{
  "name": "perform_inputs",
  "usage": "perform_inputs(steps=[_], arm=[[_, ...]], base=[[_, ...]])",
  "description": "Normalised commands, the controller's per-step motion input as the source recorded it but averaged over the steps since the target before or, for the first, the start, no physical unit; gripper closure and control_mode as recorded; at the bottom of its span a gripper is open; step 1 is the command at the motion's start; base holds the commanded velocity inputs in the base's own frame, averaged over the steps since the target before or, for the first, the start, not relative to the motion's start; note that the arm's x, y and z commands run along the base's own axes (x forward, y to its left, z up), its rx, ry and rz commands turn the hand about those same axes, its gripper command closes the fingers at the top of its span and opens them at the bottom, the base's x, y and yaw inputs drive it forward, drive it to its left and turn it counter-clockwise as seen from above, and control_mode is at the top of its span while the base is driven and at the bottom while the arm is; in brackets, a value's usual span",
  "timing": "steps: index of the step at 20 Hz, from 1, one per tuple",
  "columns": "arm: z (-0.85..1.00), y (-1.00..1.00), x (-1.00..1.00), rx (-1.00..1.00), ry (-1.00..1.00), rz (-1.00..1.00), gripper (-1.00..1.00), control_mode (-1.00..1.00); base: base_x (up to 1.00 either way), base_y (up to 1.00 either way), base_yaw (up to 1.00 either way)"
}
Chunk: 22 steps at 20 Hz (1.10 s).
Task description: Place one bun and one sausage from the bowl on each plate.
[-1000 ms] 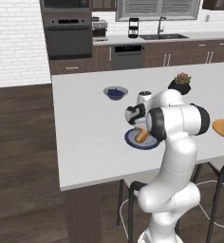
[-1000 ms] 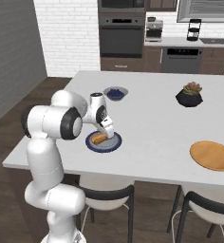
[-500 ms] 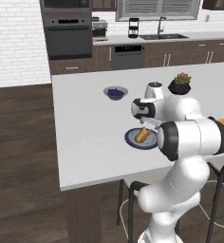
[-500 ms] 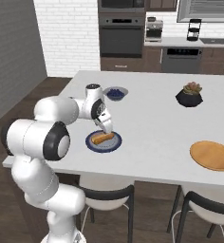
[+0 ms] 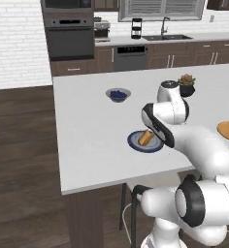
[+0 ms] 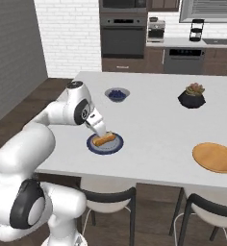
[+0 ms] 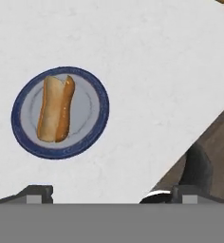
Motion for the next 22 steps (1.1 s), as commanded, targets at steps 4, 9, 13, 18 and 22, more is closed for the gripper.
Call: perform_inputs(steps=[4, 9, 13, 18, 22], arm=[[0.08, -0.05, -0.50, -0.02, -0.05, 0.05, -1.00, 1.00], [0.00, 0.00, 0.00, 0.00, 0.00, 0.00, -1.00, 1.00], [0.00, 0.00, 0.00, 0.00, 0.00, 0.00, -1.00, 1.00], [0.00, 0.00, 0.00, 0.00, 0.00, 0.00, -1.00, 1.00], [0.00, 0.00, 0.00, 0.00, 0.00, 0.00, -1.00, 1.00]], base=[[-0.48, -0.48, 0.00], [-0.56, -1.00, 0.00], [0.00, -1.00, -0.02], [0.23, -1.00, -0.01], [0.32, -1.00, 0.00]])
